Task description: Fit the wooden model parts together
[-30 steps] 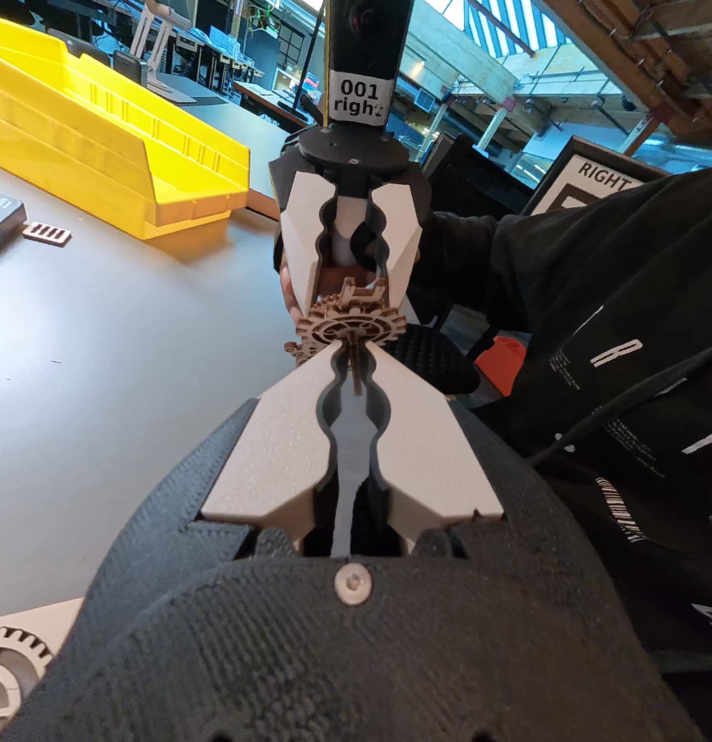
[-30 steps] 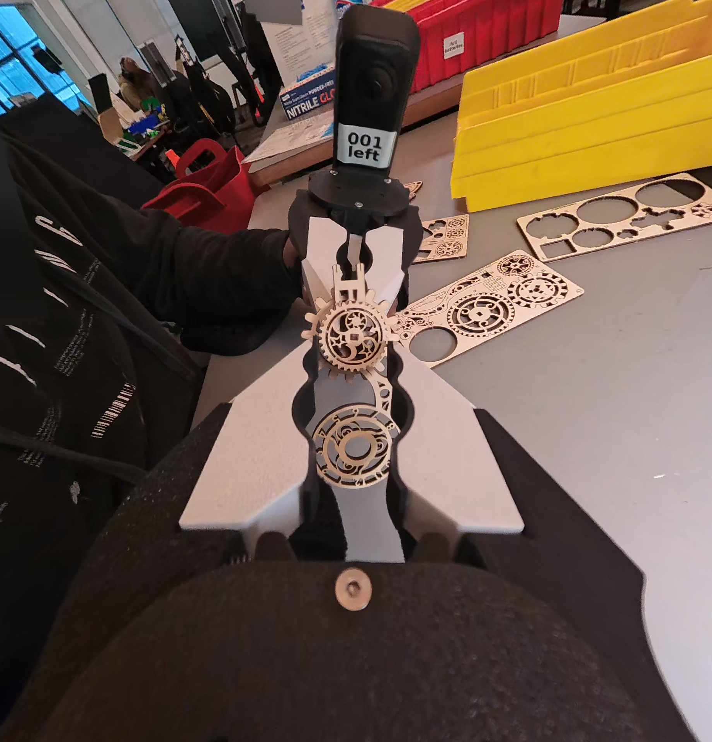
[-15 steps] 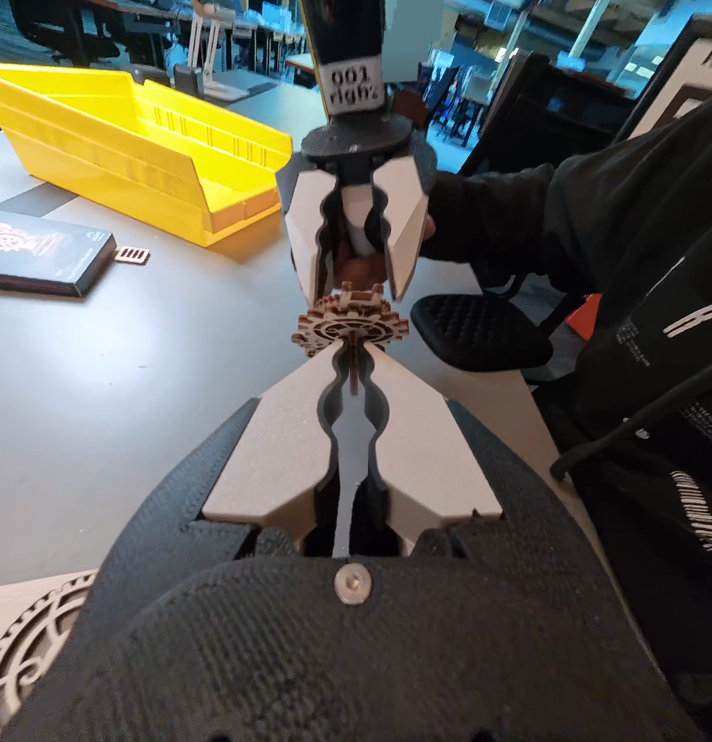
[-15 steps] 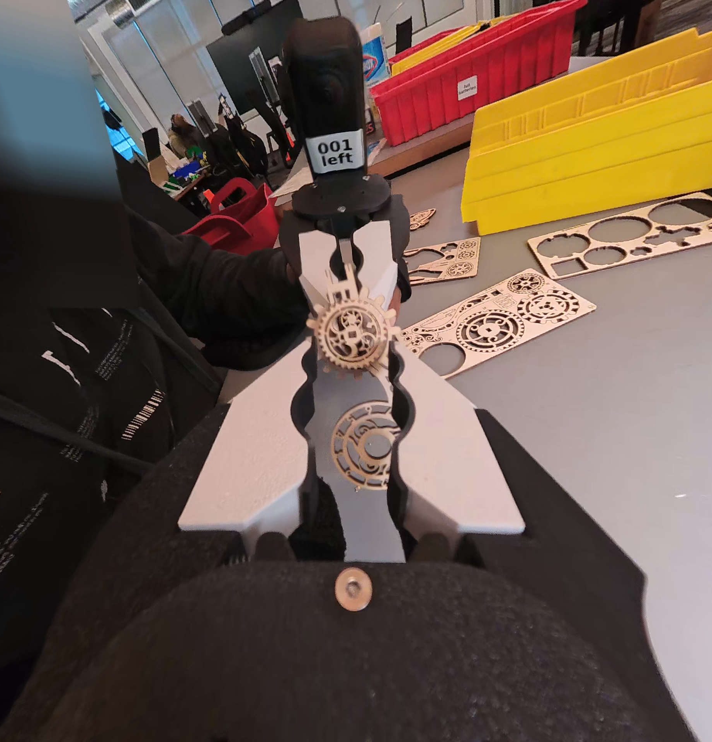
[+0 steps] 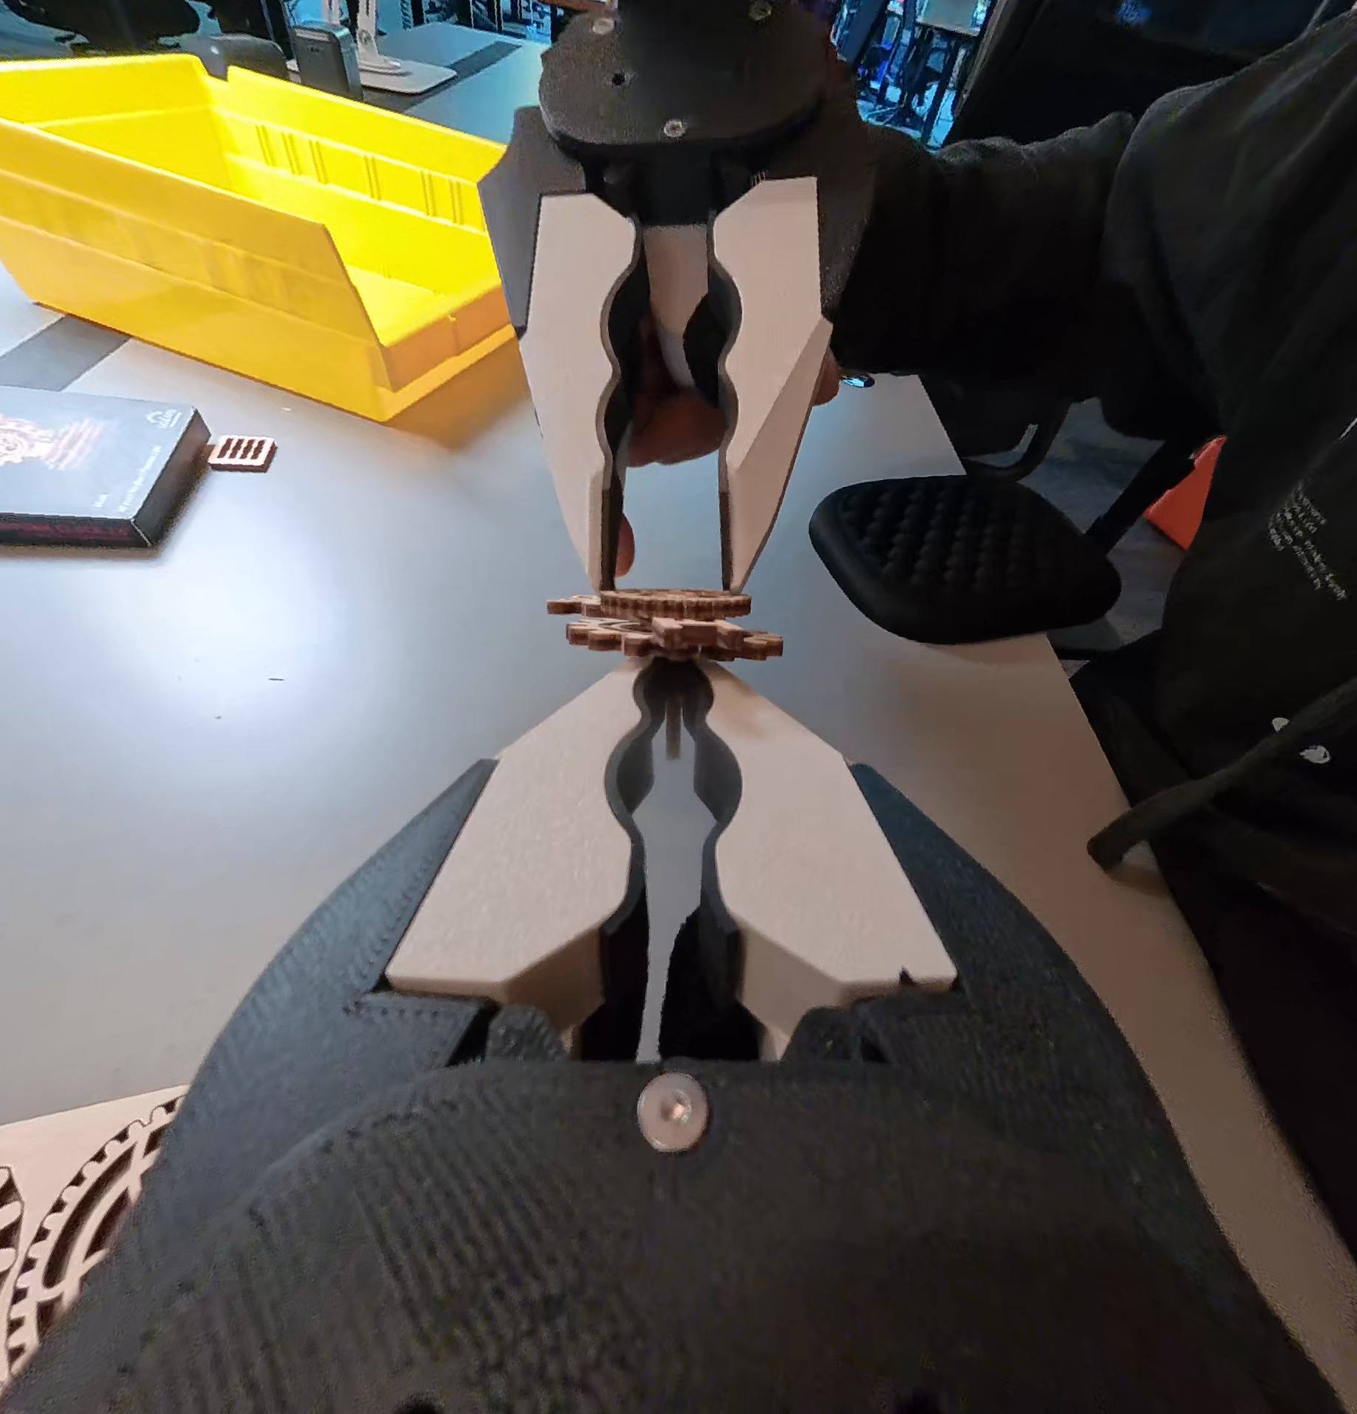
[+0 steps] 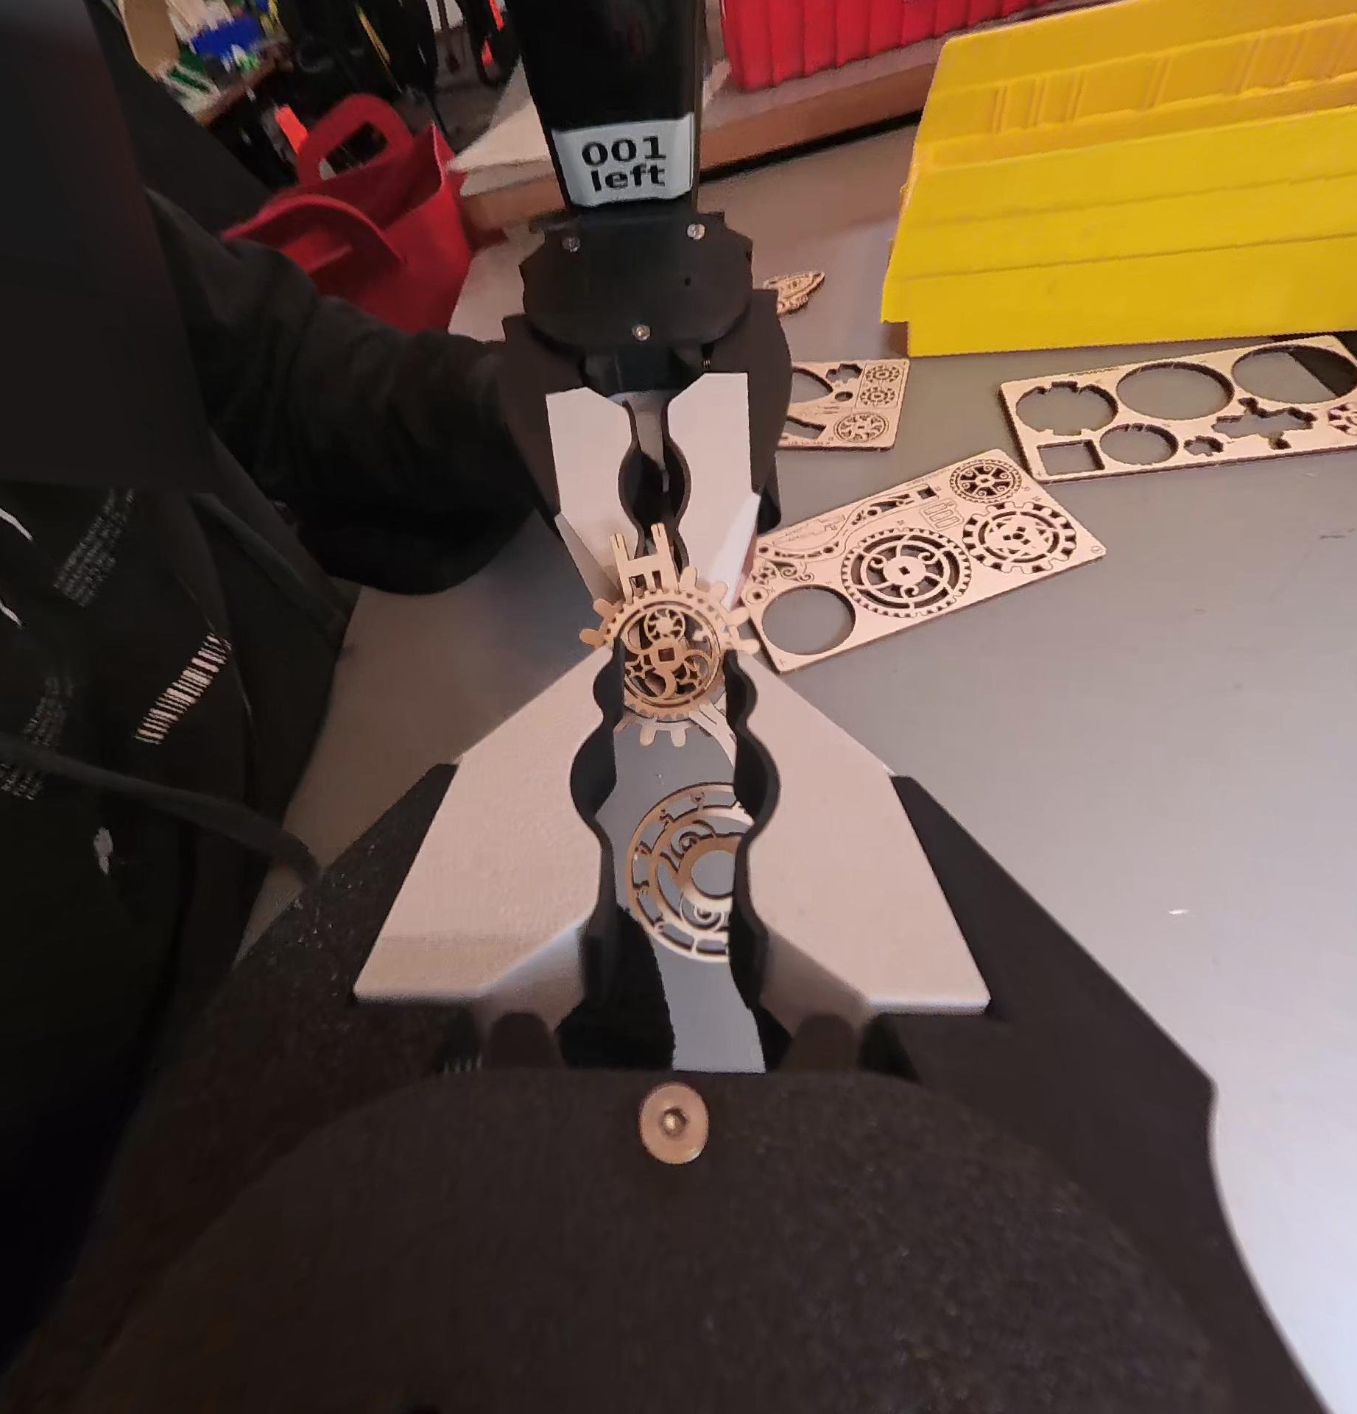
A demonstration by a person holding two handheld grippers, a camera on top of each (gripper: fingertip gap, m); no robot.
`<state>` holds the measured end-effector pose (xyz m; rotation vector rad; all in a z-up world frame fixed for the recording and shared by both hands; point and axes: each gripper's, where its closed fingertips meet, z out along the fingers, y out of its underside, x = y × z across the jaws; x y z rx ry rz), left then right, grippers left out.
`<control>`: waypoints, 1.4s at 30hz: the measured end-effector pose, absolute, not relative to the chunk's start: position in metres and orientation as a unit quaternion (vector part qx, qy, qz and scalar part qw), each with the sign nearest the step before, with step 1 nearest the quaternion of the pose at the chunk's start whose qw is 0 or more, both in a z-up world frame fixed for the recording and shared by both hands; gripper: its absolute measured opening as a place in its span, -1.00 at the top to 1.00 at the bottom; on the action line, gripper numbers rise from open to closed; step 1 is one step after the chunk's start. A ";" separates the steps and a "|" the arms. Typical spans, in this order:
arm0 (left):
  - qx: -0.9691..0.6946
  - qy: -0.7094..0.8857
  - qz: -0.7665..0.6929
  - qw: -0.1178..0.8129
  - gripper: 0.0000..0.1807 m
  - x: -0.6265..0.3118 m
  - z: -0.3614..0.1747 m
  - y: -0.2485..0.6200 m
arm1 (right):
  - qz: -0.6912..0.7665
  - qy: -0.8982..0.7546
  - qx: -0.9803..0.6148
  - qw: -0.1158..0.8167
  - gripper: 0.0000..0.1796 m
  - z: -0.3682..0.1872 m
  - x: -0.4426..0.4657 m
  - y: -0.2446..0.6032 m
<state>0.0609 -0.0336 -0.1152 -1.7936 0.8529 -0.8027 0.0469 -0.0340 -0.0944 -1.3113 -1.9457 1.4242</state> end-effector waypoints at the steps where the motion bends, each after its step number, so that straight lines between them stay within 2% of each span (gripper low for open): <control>1: -0.733 0.348 -0.330 0.482 1.00 0.061 -0.115 -0.033 | 0.503 -0.700 -0.468 0.199 0.73 -0.094 0.047 -0.034; 7: -0.727 0.345 -0.302 0.510 1.00 0.056 -0.110 -0.026 | 0.488 -0.695 -0.476 0.228 0.74 -0.088 0.043 -0.027; 14: -0.742 0.377 -0.113 0.544 0.99 0.030 -0.124 -0.009 | 0.472 -0.622 -0.569 0.259 0.51 -0.089 0.044 -0.016; 21: -0.644 0.508 0.222 0.527 0.99 0.024 -0.134 -0.002 | 0.549 -0.446 -0.676 0.209 0.42 -0.114 0.040 -0.009; 27: -0.584 0.559 0.299 0.507 0.98 0.044 -0.134 -0.009 | 0.648 -0.337 -0.678 0.087 0.35 -0.126 0.039 -0.013; 30: -0.575 0.563 0.295 0.515 0.96 0.047 -0.132 -0.011 | 0.693 -0.304 -0.651 0.053 0.49 -0.118 0.041 -0.017; 31: -0.574 0.560 0.285 0.525 0.85 0.049 -0.129 -0.012 | 0.710 -0.291 -0.640 0.046 0.53 -0.114 0.042 -0.016; 32: -0.580 0.551 0.277 0.533 0.77 0.049 -0.125 -0.011 | 0.722 -0.279 -0.631 0.044 0.55 -0.111 0.043 -0.014; 34: -0.587 0.539 0.261 0.544 0.76 0.047 -0.121 -0.011 | 0.735 -0.273 -0.619 0.040 0.55 -0.109 0.045 -0.013; 36: -0.608 0.522 0.220 0.556 0.67 0.044 -0.121 -0.010 | 0.752 -0.267 -0.602 0.038 0.56 -0.103 0.047 -0.012; 39: -0.655 0.469 0.087 0.586 0.58 0.043 -0.115 -0.011 | 0.766 -0.275 -0.576 0.069 0.56 -0.093 0.050 -0.007; 42: -0.690 0.380 -0.135 0.602 0.56 0.045 -0.101 -0.017 | 0.756 -0.330 -0.547 0.144 0.56 -0.081 0.053 -0.004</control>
